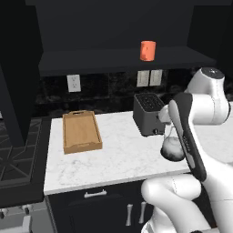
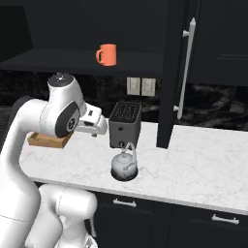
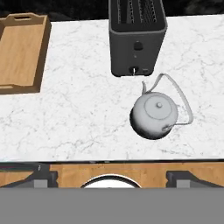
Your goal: Pick the kettle from the counter and place it on the tray. Then pick the mug from the cabinet and place it on the tray. Then close the cabinet doors.
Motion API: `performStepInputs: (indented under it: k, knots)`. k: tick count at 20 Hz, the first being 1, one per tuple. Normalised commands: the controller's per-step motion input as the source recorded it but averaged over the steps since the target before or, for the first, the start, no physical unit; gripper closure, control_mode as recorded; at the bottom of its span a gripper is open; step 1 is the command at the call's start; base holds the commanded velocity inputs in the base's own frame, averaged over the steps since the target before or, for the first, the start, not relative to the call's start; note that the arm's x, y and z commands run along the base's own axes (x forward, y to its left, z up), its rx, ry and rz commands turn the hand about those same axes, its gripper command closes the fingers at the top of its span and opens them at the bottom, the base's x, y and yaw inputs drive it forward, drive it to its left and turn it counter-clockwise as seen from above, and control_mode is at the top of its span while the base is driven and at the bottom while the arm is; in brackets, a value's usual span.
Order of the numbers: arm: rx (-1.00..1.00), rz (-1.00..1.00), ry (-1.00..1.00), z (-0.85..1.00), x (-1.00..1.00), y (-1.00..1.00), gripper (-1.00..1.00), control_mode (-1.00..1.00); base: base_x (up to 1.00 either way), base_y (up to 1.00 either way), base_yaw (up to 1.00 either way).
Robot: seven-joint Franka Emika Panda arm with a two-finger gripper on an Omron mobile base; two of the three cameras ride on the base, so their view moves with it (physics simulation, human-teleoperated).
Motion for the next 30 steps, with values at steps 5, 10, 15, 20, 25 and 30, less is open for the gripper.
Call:
performStepInputs:
  k: [5,10,15,20,25,30]
  knots:
    - [0.01,-0.01,-0.05,-0.30,-0.14,-0.42,-1.00,-1.00,0.00,0.00,0.00]
    - [0.00,0.00,0.00,-0.21,0.11,-0.36,-1.00,-1.00,0.00,0.00,0.00]
    - [0.03,0.00,0.01,-0.02,0.20,-0.51,-1.00,-1.00,0.00,0.00,0.00]
    - [0.05,0.00,0.05,-0.04,0.32,-0.43,-1.00,-1.00,0.00,0.00,0.00]
    - [0.02,0.00,0.02,-0.18,0.33,-0.26,-1.00,-1.00,0.00,0.00,0.00]
    - [0.01,0.00,0.03,-0.26,0.33,-0.26,-1.00,-1.00,0.00,0.00,0.00]
